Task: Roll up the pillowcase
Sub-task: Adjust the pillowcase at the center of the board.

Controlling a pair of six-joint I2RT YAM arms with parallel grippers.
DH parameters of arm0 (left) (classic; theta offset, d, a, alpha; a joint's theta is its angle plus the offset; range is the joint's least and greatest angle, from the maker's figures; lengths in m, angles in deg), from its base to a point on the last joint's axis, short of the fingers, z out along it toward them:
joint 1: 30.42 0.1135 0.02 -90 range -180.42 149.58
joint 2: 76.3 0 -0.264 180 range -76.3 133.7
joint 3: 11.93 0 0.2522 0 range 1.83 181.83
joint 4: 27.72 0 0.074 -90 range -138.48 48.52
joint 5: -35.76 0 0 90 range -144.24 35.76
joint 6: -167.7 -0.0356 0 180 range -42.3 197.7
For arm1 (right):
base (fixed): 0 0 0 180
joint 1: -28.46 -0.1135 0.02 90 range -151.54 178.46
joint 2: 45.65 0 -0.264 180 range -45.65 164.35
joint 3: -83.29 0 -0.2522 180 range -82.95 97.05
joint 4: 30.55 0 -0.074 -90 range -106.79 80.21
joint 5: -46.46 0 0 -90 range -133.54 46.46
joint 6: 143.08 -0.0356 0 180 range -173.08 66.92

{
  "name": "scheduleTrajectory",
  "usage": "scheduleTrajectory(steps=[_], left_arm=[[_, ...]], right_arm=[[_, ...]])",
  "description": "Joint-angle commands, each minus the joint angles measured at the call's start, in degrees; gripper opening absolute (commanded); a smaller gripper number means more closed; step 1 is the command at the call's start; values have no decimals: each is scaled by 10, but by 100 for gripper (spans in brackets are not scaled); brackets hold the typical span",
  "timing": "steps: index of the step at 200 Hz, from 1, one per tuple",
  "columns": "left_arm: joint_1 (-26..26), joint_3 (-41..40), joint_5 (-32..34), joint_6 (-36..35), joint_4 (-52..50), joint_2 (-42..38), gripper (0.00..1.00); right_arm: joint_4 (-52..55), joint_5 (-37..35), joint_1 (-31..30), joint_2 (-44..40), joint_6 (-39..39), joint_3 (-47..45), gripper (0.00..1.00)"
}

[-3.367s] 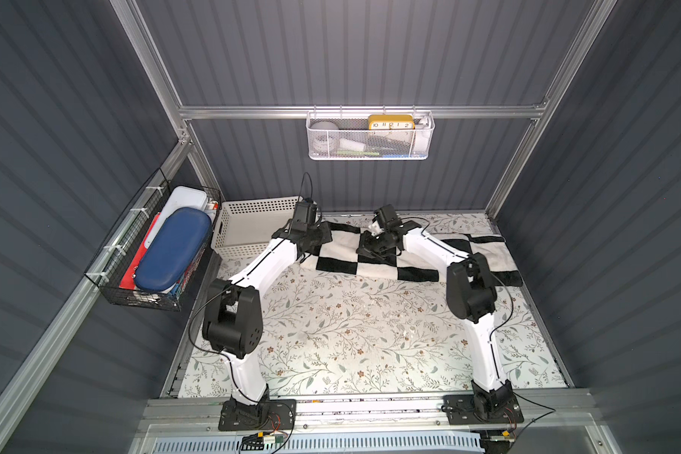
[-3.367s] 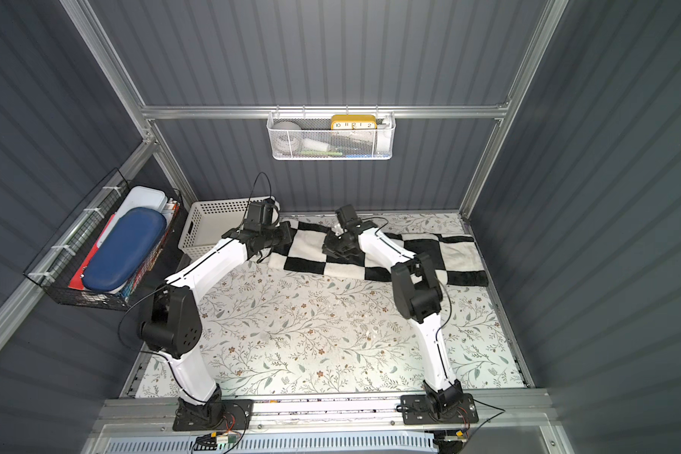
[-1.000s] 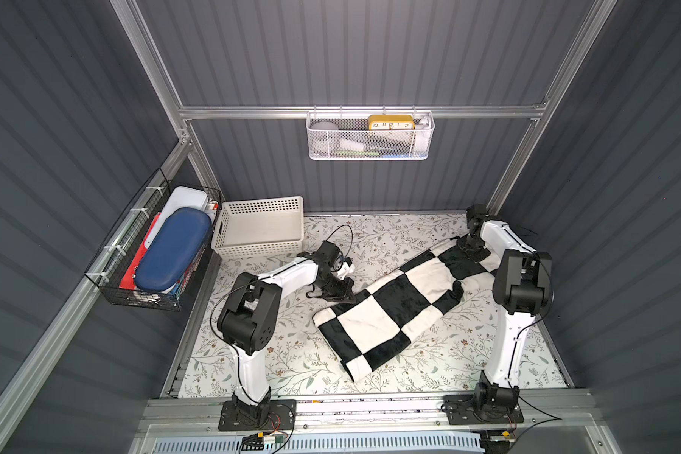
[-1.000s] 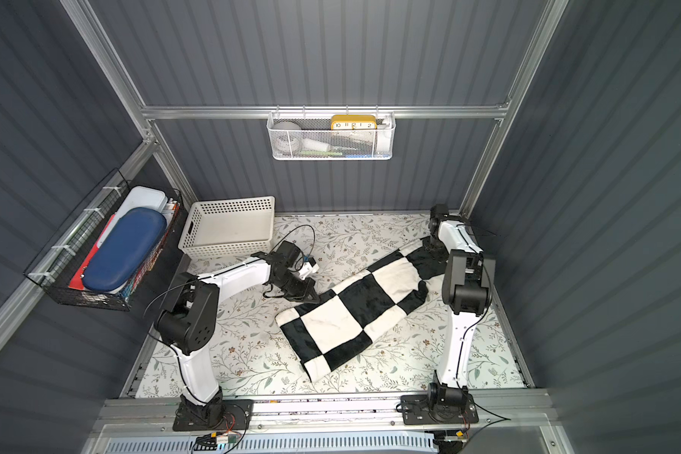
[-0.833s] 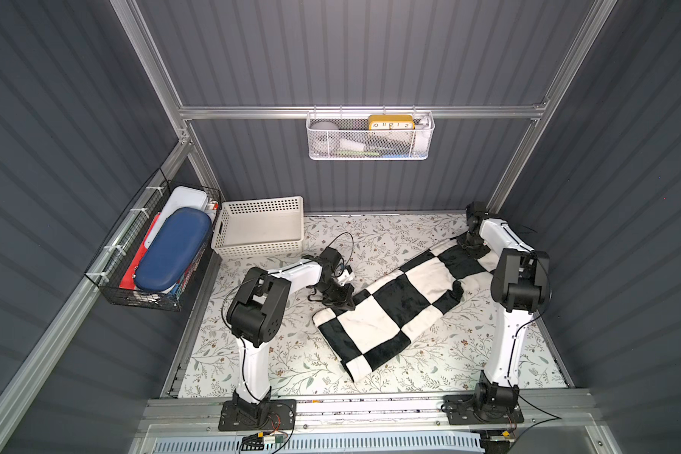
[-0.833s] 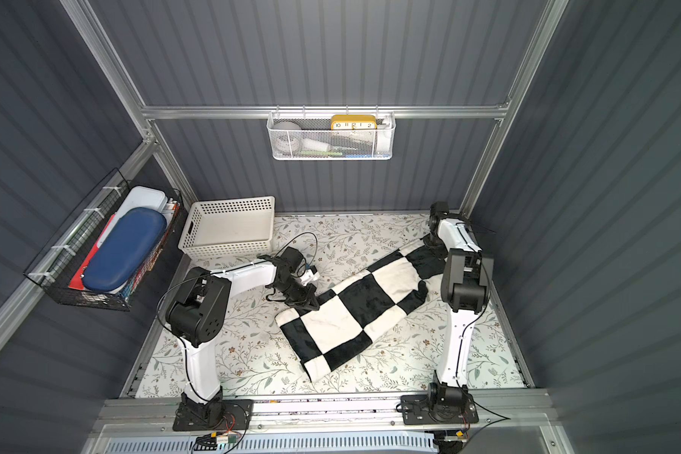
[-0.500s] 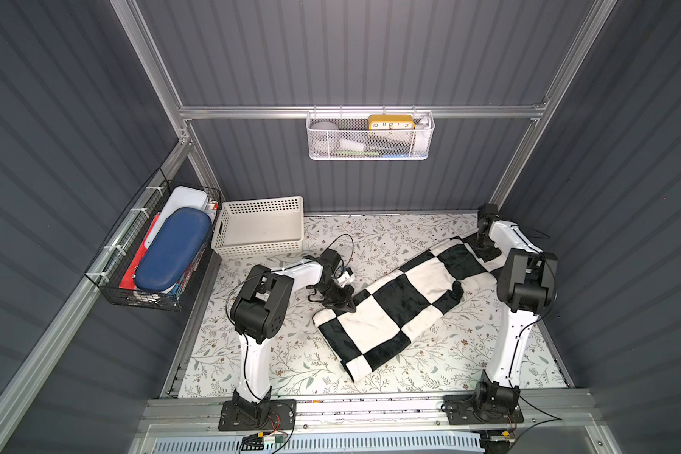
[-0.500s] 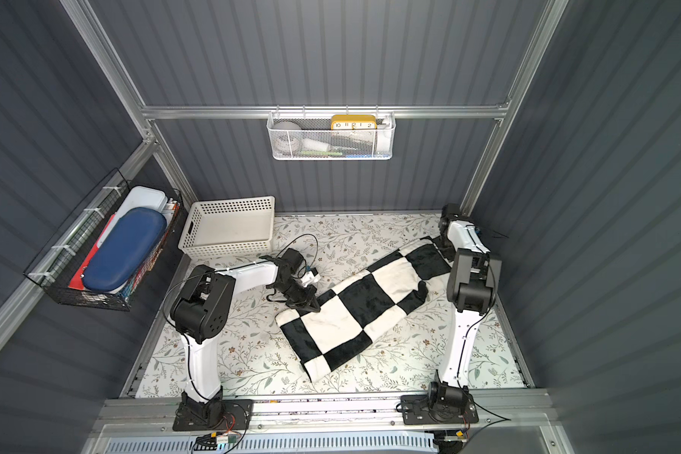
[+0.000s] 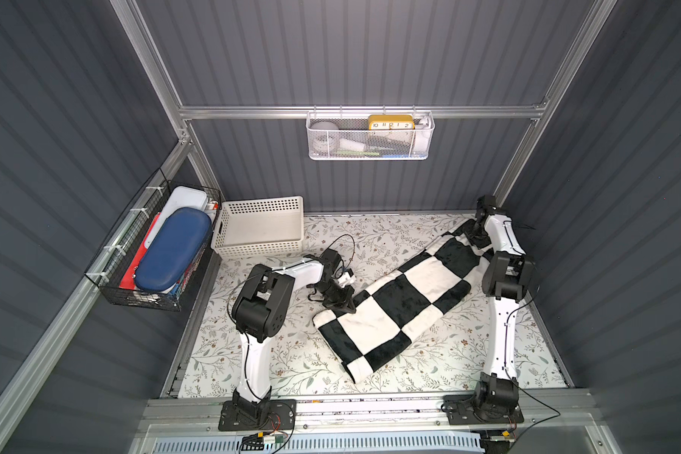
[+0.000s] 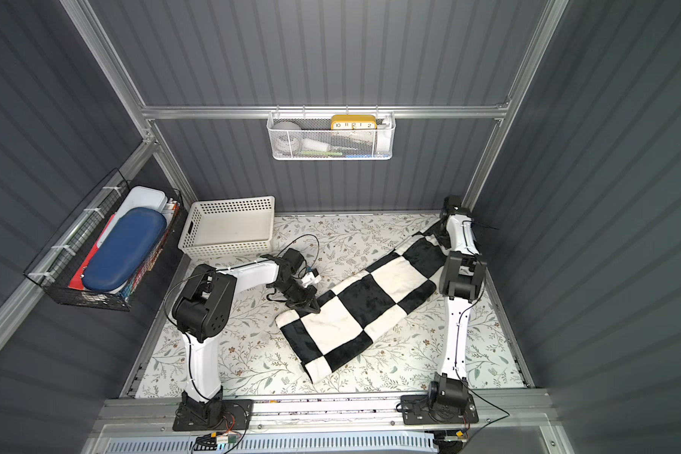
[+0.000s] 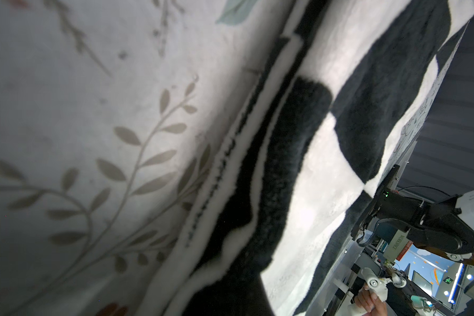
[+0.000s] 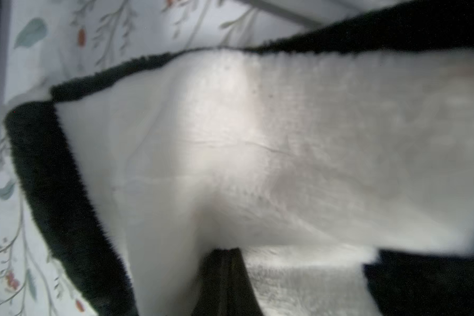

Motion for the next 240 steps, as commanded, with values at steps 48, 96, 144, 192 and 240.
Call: scheduleTrajectory(steps=[48,96,144,192,240], left_arm=[[-14,-69,-184,49,66,-27,0],[-22,61,-196,51,96,10,0],[-21,85,-61,37,61,-53,0],[-17,57,10,42,26,-71,0],[36,-43,28,41,11,-111,0]], right_arm=[[-249,326,-29,96,-82,54,0],[-314,319,-33,11,-42,-17,0],[-330,274,-33,-213,27,-274,13],[-248,229,-63,-464,17,-599,0],[-133,214,-215,-576,35,-789,0]])
